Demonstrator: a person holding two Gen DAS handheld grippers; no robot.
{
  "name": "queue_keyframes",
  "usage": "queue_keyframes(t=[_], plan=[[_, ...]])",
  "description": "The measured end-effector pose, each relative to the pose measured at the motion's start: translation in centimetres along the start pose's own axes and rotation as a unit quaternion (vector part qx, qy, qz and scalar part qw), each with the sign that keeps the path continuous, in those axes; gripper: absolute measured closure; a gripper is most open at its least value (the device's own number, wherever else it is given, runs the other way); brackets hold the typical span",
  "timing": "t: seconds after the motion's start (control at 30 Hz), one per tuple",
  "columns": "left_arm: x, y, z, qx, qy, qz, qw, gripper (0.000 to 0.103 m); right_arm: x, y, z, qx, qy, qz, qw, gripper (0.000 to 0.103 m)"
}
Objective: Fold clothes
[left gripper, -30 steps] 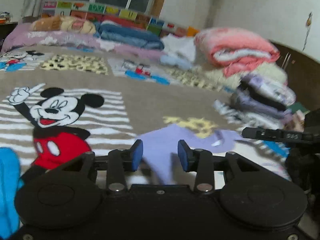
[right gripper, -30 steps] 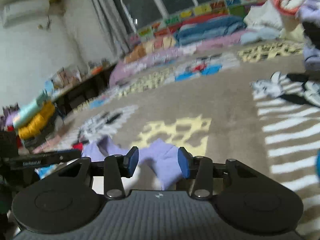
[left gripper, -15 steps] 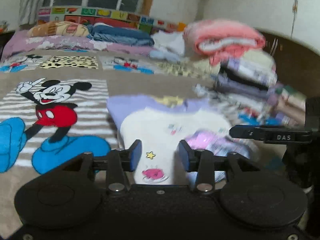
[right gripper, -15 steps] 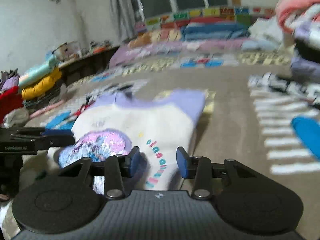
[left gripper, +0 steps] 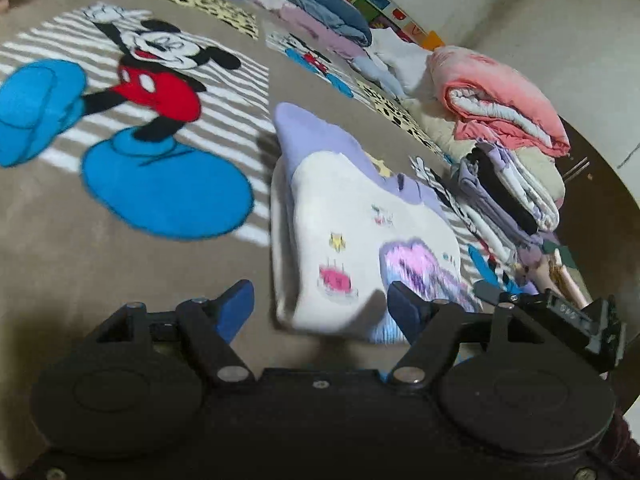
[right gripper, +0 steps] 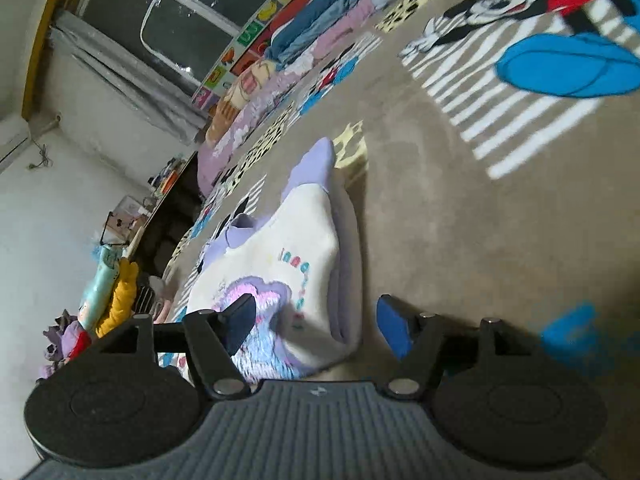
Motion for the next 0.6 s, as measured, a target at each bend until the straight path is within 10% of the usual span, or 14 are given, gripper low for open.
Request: queue_keyframes(t=[0.3,0.47,0.6], plan=[[3.7,3.8,-1.5,-0.046,-0.05,-0.014,0.9976,0.045,5.6,4.1,-0.4,-0.011,0.031,-0.018,0.999,0.039],[3.7,3.4,-2.7,-0.076,-0.076,-0.008,0.9942,0.078,5.6,4.2,1.4,0.021,0.049,0.0,0.999,0.072],[3.1,2.8,-3.0,-0.11,-0.109,-0.002,0.988,0.085,5.6,4.1,1.6,0.031,0.061,-0.005,0.998,0.08]])
Point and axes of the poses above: each gripper's, at about its wrist camera, not at the fingertips, and x roughly the way its jaws point, z to its right, y to its top, the point moved 1 cm from there along x, roughly the way its jaws point, and after that the axes turned 7 degrees about -z, right-handed, at the moved point
